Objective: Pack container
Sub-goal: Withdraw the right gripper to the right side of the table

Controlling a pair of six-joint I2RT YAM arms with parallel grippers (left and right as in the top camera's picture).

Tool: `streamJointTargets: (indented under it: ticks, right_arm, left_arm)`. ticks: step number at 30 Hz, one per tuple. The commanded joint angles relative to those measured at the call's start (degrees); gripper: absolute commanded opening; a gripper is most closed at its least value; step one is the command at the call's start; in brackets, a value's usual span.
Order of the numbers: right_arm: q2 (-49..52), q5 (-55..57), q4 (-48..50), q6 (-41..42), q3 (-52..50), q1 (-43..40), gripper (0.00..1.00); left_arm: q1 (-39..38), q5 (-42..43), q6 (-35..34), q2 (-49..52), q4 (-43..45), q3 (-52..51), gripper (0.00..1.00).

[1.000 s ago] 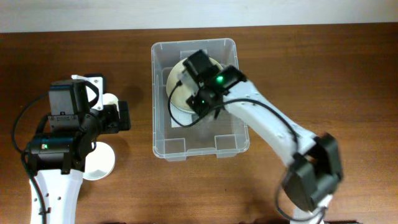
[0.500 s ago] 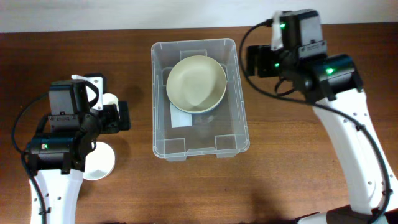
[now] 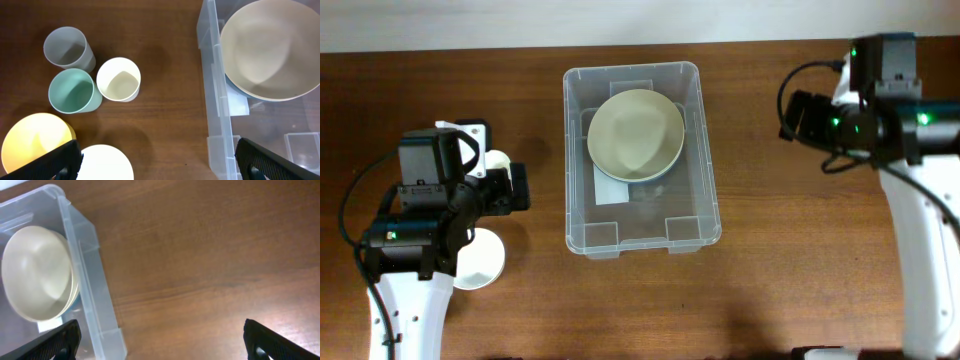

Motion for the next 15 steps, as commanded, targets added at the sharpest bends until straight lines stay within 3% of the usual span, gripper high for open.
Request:
streamJointTargets:
  ticks: [1, 9, 15]
  right_arm:
    - [-7.8, -0.7, 0.5, 1.6, -7.1, -0.1, 1.00]
    - [-21.6, -0.3, 6.9, -1.4, -30.2, 3.7, 0.99]
    - [-20.8, 0.8, 7.1, -1.4, -35.4, 6.5, 0.99]
  left_arm:
    - [0.2, 0.2, -0.7, 0.1, -0.4, 0.9, 1.00]
    - [0.2, 0.2, -0.7, 0.1, -0.5, 0.9, 1.00]
    - [0.2, -0.8, -3.0, 0.3, -0.5, 0.9, 1.00]
